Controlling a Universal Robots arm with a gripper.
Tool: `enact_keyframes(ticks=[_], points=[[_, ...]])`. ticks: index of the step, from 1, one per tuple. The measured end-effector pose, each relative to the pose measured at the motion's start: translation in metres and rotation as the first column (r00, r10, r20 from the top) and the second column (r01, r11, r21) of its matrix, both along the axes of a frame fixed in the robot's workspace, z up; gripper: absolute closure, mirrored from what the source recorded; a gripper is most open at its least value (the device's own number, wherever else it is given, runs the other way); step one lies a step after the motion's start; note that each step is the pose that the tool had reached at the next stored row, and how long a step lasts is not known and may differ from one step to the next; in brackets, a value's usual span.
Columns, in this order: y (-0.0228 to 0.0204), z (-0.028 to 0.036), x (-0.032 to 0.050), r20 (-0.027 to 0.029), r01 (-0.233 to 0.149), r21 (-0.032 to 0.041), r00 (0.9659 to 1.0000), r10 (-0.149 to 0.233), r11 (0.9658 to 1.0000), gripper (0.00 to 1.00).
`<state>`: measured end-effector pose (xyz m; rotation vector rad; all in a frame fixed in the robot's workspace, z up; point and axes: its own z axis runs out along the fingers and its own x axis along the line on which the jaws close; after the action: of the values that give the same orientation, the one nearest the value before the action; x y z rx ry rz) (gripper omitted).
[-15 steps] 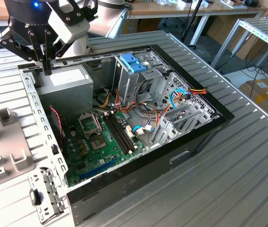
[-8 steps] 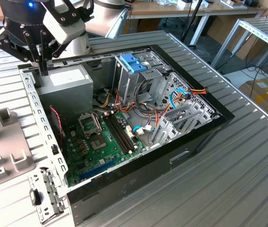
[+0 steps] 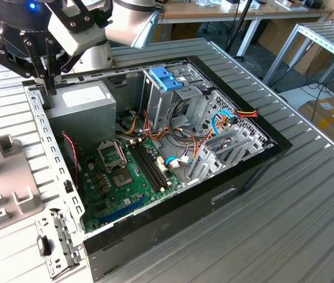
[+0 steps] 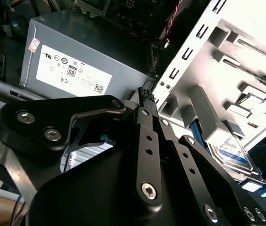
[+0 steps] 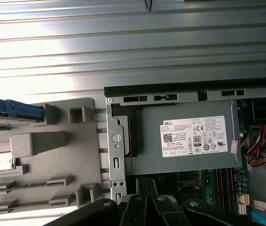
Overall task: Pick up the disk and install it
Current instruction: 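Reach for the disk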
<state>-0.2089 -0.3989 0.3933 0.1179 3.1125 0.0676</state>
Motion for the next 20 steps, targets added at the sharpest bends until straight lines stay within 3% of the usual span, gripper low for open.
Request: enact_keyframes(ticks=[20], points=[[0.0000, 0.0000, -0.0171, 0.0000, 0.000, 0.0000, 1.0000, 0.000, 1.0000, 0.89]])
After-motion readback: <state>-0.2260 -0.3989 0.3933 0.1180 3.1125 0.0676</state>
